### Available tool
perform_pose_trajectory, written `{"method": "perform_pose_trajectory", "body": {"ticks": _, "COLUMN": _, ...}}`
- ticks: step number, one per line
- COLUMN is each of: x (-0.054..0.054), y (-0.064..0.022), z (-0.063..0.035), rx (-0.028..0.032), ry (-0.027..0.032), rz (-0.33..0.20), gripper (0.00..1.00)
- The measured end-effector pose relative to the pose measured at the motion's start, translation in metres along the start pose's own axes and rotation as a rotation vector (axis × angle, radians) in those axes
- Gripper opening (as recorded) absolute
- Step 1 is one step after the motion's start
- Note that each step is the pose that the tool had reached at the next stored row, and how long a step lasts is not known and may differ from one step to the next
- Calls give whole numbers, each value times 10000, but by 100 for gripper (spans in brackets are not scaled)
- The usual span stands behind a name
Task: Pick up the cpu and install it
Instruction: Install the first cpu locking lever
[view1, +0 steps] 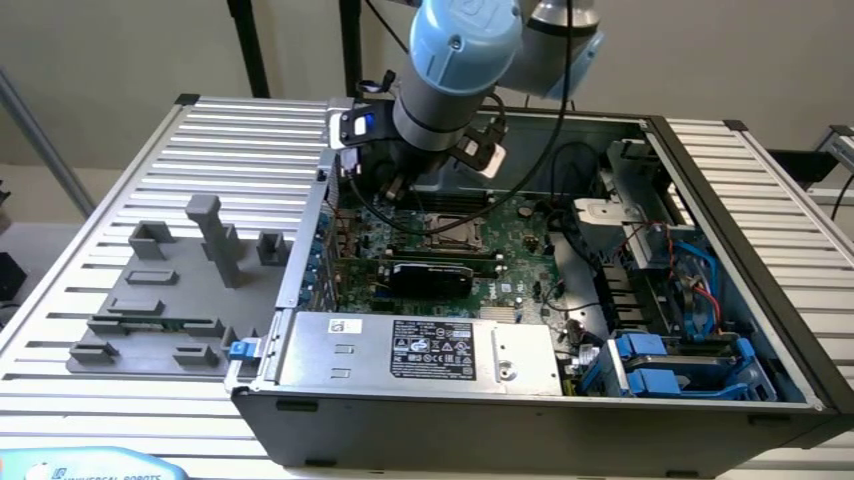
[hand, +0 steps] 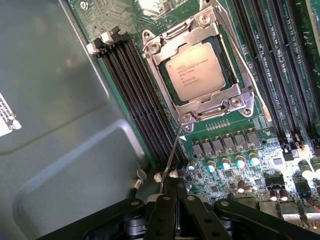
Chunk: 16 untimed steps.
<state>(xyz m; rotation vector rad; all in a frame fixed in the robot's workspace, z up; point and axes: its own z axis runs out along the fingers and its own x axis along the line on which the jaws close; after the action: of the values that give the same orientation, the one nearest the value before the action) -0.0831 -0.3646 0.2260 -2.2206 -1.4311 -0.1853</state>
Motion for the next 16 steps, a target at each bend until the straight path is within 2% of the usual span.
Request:
{"method": "perform_pose_trajectory", "body": {"ticks": 7, "x": -36, "y": 30, "z": -23, "rx": -167, "ry": 76, "rz": -82, "gripper": 11}}
{"method": "perform_pose_trajectory", "body": {"ticks": 9, "x": -48, "y": 28, "z": -27, "rx": -165, "ry": 95, "rz": -88, "gripper": 11}}
{"method": "perform_pose_trajectory", "body": {"ticks": 11, "x": -70, "y": -11, "z": -22, "rx": -147, "ry": 131, "rz": -95, "gripper": 11}}
{"method": "perform_pose_trajectory", "body": {"ticks": 13, "x": -90, "y": -52, "z": -15, "rx": -109, "ry": 207, "rz": -108, "gripper": 11}}
{"method": "perform_pose_trajectory", "body": {"ticks": 14, "x": -90, "y": -59, "z": -13, "rx": -77, "ry": 269, "rz": -119, "gripper": 11}}
{"method": "perform_pose_trajectory", "body": {"ticks": 15, "x": -90, "y": -60, "z": -12, "rx": -23, "ry": 378, "rz": -138, "gripper": 11}}
{"method": "perform_pose_trajectory", "body": {"ticks": 16, "x": -89, "y": -61, "z": -11, "rx": 36, "ry": 518, "rz": -162, "gripper": 11}}
